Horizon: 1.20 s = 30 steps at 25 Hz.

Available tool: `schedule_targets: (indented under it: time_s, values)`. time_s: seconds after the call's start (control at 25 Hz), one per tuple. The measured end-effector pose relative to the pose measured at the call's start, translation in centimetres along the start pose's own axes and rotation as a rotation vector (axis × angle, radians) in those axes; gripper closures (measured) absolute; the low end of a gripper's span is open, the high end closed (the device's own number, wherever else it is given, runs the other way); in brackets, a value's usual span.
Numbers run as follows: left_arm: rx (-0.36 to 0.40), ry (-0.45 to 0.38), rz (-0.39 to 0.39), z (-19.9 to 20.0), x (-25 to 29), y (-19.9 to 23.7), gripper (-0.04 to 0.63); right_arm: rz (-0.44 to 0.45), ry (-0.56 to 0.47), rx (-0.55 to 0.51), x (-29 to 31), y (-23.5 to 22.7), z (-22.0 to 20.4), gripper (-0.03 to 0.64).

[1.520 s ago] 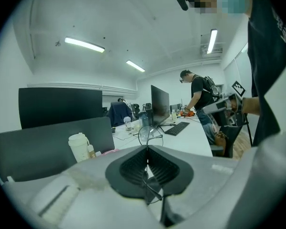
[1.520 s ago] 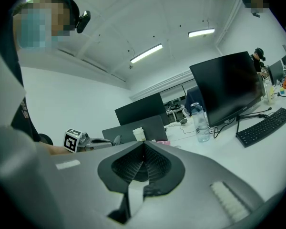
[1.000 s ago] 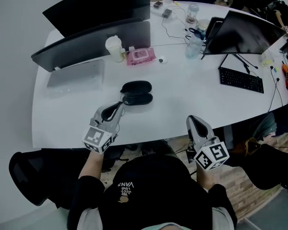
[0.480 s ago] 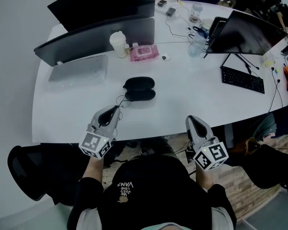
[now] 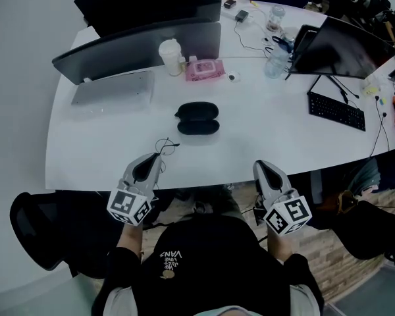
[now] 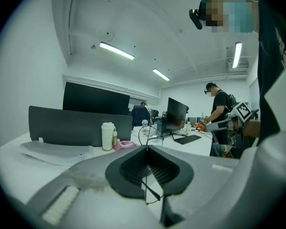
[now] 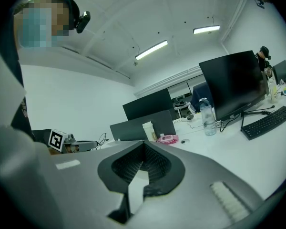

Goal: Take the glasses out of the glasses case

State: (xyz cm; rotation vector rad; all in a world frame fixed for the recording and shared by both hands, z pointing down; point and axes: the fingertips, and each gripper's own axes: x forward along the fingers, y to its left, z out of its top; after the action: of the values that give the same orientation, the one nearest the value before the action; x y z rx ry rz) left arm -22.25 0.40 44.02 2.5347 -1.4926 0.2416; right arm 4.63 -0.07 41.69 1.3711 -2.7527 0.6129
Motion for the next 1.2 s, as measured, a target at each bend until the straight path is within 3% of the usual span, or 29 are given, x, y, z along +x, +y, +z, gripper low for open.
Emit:
schedule_targets:
  time_s: [1.2]
  values:
    - [-0.106, 0.021, 0.164, -2.8, -5.3, 4.0, 0.586, 0.053, 0.046, -0.003, 2.6, 2.7, -1.9, 0.618]
